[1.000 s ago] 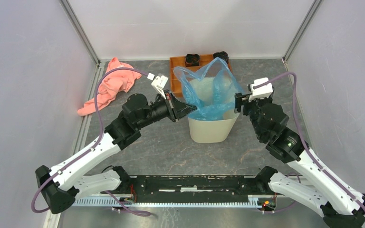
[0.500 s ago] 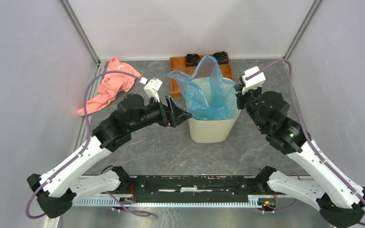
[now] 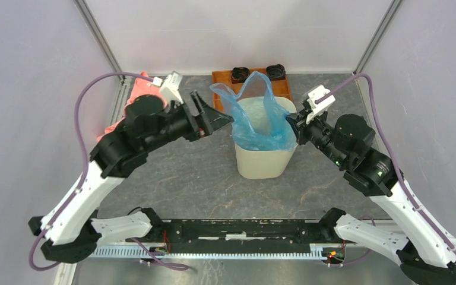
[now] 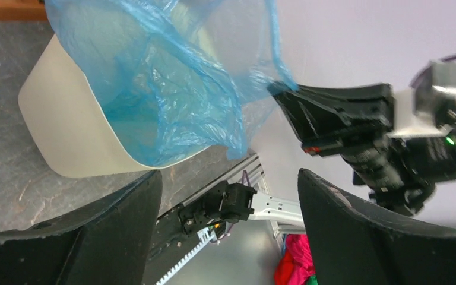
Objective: Put the trash bags into the trash bin
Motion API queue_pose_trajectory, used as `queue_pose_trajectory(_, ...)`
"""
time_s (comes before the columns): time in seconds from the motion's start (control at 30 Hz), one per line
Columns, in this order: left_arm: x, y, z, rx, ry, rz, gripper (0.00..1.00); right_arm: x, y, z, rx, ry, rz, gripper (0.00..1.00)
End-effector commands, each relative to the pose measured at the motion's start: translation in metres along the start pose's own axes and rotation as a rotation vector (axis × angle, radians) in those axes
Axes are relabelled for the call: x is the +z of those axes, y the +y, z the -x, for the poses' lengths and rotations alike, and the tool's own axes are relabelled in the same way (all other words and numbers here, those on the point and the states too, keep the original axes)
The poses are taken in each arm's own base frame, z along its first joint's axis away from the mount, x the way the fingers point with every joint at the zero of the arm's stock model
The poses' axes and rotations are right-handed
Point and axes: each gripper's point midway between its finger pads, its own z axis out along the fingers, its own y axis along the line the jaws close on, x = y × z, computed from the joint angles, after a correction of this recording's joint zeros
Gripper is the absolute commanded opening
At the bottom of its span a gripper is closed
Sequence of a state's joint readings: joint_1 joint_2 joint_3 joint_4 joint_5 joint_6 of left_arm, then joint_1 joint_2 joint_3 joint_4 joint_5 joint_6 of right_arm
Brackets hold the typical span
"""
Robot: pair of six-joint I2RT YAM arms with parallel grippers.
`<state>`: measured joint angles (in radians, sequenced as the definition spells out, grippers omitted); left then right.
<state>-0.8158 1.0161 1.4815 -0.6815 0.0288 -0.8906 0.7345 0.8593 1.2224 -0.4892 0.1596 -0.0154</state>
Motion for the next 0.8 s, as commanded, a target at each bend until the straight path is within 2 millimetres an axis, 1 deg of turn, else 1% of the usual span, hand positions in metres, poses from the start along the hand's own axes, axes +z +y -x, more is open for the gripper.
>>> queue_pose_trajectory(0.0,0.026,0.004,-0.008,-0.145,0.072,0.097,0.88,-0.011,0.003,0.022,0.024,-0.073,0.029,0.01)
queue_pose_trajectory(0.1,0.042,-0.007,-0.002,-0.166,0.078,0.086,0.86,-0.013,0.004,0.02,0.025,-0.08,0.037,0.01)
queue_pose_trajectory(0.17,0.056,-0.017,0.001,-0.146,0.094,0.052,0.86,-0.016,0.002,0.019,0.025,-0.08,0.027,0.01)
queue_pose_trajectory(0.27,0.07,-0.019,0.009,-0.116,0.074,0.061,0.86,-0.021,-0.001,0.021,0.027,-0.09,0.014,0.01)
queue_pose_trajectory(0.3,0.074,-0.018,0.011,-0.106,0.067,0.069,0.85,-0.022,-0.002,0.02,0.027,-0.088,0.012,0.01)
queue_pose_trajectory(0.33,0.077,-0.017,0.012,-0.096,0.061,0.075,0.82,-0.023,-0.003,0.02,0.028,-0.087,0.007,0.01)
queue_pose_trajectory(0.4,0.081,-0.014,0.012,-0.07,0.056,0.076,0.71,-0.025,-0.004,0.019,0.023,-0.078,-0.001,0.01)
queue_pose_trajectory(0.47,0.082,-0.01,0.009,-0.051,0.055,0.073,0.56,-0.027,-0.008,0.017,0.02,-0.068,-0.02,0.01)
queue_pose_trajectory(0.57,0.081,0.0,0.0,-0.037,0.062,0.066,0.33,-0.034,-0.023,0.012,0.023,-0.036,-0.099,0.01)
queue_pose_trajectory(0.63,0.08,0.005,-0.005,-0.032,0.065,0.059,0.18,-0.039,-0.03,0.007,0.057,-0.012,-0.144,0.01)
queue_pose_trajectory(0.7,0.076,0.008,-0.011,-0.02,0.074,0.041,0.06,-0.043,-0.029,0.003,0.074,-0.005,-0.139,0.01)
queue_pose_trajectory(0.73,0.075,0.011,-0.016,-0.018,0.084,0.036,0.03,-0.045,-0.027,0.001,0.082,-0.004,-0.128,0.01)
queue_pose_trajectory(0.77,0.072,0.014,-0.021,-0.019,0.091,0.028,0.02,-0.046,-0.024,-0.002,0.091,0.001,-0.119,0.01)
